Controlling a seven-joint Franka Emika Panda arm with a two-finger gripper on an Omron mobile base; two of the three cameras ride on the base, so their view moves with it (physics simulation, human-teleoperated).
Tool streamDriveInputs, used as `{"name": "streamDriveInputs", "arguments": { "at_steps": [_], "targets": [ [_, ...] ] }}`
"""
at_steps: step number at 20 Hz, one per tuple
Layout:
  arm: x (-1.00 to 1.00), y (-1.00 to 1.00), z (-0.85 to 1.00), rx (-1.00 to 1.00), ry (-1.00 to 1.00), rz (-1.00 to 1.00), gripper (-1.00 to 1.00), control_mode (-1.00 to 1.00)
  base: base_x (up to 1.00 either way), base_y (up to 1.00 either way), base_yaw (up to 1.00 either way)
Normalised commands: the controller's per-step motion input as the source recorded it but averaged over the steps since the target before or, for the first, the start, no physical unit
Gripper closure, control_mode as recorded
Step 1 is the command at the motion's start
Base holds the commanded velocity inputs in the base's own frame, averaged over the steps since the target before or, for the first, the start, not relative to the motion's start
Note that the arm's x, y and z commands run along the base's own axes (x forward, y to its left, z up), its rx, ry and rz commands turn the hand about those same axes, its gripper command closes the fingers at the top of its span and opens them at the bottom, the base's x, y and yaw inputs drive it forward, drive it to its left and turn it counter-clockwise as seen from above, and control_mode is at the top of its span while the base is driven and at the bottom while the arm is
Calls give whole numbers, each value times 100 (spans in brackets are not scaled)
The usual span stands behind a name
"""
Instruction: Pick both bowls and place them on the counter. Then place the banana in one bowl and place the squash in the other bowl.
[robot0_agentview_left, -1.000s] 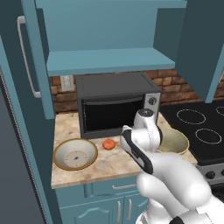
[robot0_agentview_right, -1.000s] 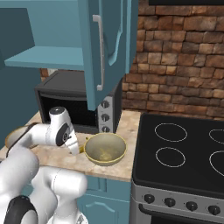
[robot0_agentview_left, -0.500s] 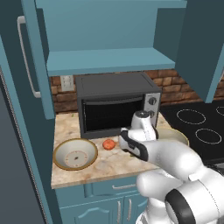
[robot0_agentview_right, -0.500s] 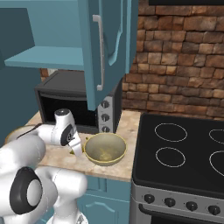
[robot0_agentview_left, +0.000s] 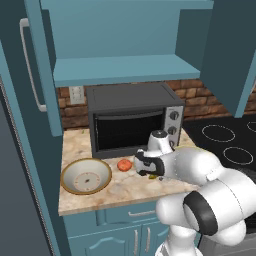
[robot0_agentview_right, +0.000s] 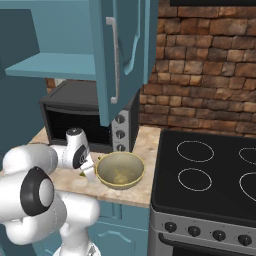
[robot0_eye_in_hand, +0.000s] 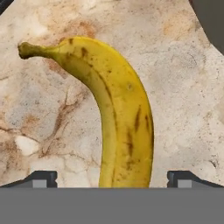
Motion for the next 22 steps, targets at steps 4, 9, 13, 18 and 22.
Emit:
{"name": "streamDriveInputs", "arguments": {
  "at_steps": [4,9,13,18,22],
  "targets": [
    [23,-2,-20,0,0,0,-100,-100,0,0,0],
    [8,-3,-22,0,4,0,100,-100,0,0,0],
    [0,-3,-23,0,7,0,100,-100,0,0,0],
    [-4,-1,-11,0,0,1,100,-100,0,0,0],
    [-21,1,6,0,0,3,100,-100,0,0,0]
  ]
}}
